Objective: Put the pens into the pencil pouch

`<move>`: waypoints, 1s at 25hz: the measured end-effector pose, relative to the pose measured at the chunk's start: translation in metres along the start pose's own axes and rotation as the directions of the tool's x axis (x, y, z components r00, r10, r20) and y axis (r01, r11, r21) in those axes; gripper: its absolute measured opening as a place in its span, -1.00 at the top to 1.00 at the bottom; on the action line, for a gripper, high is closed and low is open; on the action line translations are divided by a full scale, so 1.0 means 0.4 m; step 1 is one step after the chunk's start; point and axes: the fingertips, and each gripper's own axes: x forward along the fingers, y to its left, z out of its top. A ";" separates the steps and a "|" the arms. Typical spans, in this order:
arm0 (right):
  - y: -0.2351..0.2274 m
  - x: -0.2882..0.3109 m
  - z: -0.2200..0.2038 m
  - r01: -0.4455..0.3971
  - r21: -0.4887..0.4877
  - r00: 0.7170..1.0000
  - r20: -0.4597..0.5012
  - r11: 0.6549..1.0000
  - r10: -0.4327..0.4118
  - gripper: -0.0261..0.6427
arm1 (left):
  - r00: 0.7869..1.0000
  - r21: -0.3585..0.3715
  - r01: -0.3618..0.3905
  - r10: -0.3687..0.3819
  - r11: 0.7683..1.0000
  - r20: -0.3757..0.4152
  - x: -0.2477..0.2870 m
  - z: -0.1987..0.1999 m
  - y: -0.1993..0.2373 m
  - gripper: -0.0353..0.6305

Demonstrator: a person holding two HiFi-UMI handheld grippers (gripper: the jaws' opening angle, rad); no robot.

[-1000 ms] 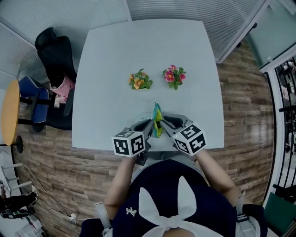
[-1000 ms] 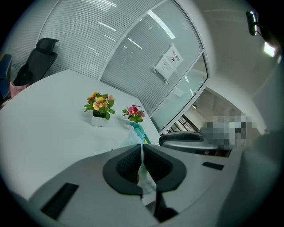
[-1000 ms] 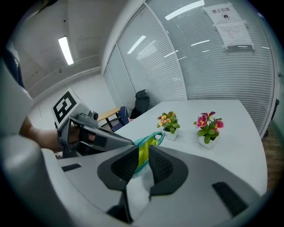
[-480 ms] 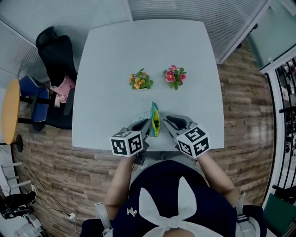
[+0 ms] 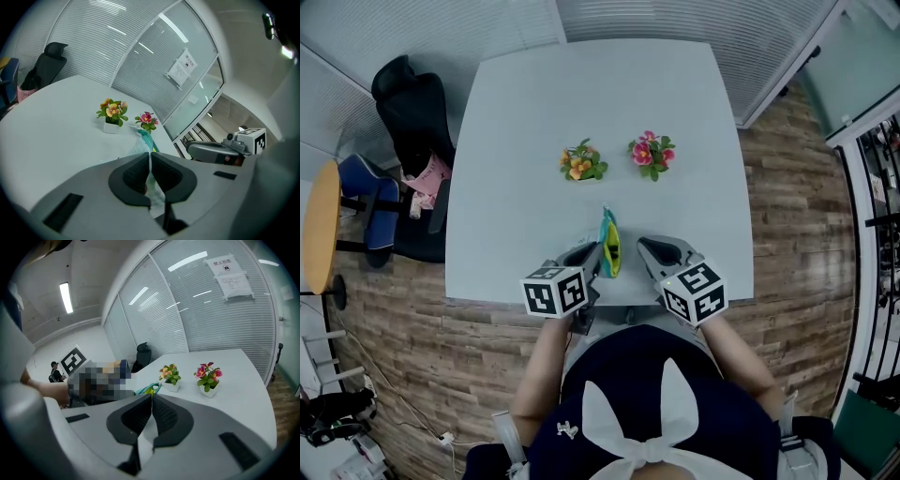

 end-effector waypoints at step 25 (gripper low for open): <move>-0.066 -0.101 -0.065 0.098 0.066 0.995 0.001 0.993 -0.098 0.90 | 0.982 0.006 -0.007 0.008 1.000 -0.189 0.188 -0.171 -0.007 0.80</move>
